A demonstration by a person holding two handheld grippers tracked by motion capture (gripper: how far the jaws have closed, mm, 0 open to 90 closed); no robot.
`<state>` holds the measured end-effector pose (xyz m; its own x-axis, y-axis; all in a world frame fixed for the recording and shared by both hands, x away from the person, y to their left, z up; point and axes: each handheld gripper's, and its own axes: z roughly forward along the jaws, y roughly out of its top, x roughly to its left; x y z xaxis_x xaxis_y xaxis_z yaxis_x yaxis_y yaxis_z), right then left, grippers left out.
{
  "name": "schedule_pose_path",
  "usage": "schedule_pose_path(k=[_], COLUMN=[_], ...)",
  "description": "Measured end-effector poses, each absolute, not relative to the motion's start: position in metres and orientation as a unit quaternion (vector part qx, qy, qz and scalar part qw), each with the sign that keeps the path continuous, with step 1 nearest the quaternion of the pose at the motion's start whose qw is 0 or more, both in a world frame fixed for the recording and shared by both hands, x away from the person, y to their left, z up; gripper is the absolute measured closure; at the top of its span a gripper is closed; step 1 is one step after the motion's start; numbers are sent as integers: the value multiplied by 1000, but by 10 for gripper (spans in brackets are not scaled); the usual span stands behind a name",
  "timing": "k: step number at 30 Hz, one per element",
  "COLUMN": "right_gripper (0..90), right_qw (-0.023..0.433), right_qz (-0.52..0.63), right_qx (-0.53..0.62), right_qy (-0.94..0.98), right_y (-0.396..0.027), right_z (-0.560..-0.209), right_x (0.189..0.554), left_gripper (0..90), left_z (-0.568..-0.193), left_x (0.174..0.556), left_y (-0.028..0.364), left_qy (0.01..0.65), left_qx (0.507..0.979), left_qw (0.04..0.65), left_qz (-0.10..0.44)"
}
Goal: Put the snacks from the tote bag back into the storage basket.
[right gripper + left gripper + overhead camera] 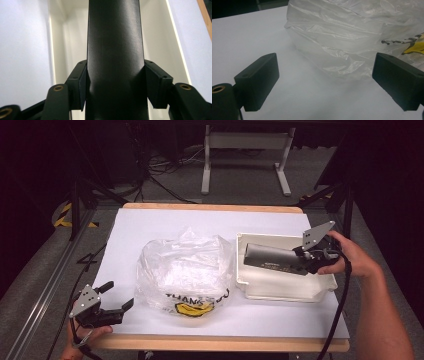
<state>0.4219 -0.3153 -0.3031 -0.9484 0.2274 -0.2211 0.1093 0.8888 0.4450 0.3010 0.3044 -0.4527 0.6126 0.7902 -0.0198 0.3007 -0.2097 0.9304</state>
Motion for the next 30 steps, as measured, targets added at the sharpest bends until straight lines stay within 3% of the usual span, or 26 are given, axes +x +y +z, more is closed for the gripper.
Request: schedule_pose_path(k=[30], right_gripper=[429], right_qw=[77], right_qz=[186], right_qx=[82], right_qy=[976], right_y=[-314], right_z=[-360], right_x=[451], left_gripper=[80], left_z=[-451], left_x=[299], left_y=[301], left_qy=[366], left_qx=[743], left_qw=[507], left_qz=[239])
